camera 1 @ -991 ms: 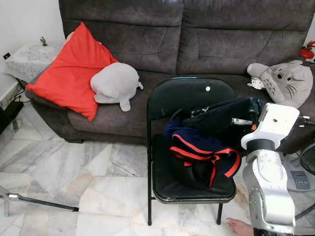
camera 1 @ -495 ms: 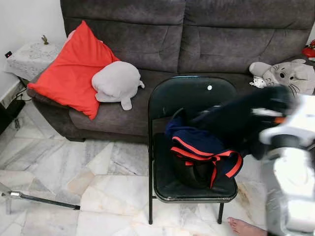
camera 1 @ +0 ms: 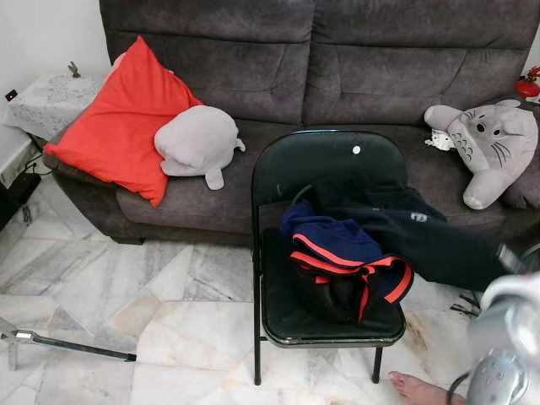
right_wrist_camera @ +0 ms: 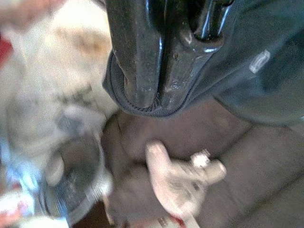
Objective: Hang hanger
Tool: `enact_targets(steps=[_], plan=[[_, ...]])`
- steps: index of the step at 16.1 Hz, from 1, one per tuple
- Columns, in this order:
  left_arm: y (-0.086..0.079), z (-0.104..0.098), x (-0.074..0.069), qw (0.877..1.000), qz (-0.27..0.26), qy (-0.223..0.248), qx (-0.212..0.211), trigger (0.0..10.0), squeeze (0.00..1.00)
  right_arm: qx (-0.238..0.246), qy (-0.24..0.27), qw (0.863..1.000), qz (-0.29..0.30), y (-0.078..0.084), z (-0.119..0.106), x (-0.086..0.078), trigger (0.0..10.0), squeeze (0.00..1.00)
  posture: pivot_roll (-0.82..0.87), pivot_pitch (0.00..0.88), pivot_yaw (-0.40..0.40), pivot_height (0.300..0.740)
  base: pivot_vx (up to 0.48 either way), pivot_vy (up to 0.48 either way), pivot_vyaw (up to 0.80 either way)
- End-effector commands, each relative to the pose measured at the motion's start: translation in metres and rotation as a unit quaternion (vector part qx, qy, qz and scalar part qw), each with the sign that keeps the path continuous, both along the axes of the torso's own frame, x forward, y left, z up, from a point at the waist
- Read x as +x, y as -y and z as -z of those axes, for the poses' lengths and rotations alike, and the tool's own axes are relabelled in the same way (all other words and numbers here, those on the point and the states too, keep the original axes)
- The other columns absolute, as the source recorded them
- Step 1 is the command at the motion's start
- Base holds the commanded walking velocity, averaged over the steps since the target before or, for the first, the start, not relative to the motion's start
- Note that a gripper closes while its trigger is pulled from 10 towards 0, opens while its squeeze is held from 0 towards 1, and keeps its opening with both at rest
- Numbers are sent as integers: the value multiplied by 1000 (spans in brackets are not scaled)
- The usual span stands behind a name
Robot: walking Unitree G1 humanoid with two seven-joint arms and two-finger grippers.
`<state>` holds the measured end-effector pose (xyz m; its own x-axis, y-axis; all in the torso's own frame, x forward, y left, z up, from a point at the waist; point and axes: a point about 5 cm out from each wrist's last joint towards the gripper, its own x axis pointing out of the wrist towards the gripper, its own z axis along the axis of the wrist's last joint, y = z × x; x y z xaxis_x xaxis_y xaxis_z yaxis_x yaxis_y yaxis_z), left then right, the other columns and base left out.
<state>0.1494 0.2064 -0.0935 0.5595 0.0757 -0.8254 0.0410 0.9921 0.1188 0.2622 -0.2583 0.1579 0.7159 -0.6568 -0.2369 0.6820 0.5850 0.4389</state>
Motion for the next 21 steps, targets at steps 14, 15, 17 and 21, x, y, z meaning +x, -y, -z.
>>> enact_targets(steps=[14,15,17,21], plan=[[0,7,-17,999,4,-32,2,10000,0,-167,-2,980,-111,10,-29,33,0,0,-103,136,8,740,0,0,0],[0,7,-17,999,4,-32,2,10000,0,-170,-20,980,-103,15,-27,34,0,0,-103,136,8,740,0,0,0],[0,7,-17,999,4,-33,4,10000,0,-166,-10,979,-117,14,-29,38,0,0,-101,137,9,740,0,0,0],[-9,2,-7,1000,0,-17,15,10000,0,-175,127,966,-141,-8,-60,43,0,0,-96,136,12,740,0,0,0]])
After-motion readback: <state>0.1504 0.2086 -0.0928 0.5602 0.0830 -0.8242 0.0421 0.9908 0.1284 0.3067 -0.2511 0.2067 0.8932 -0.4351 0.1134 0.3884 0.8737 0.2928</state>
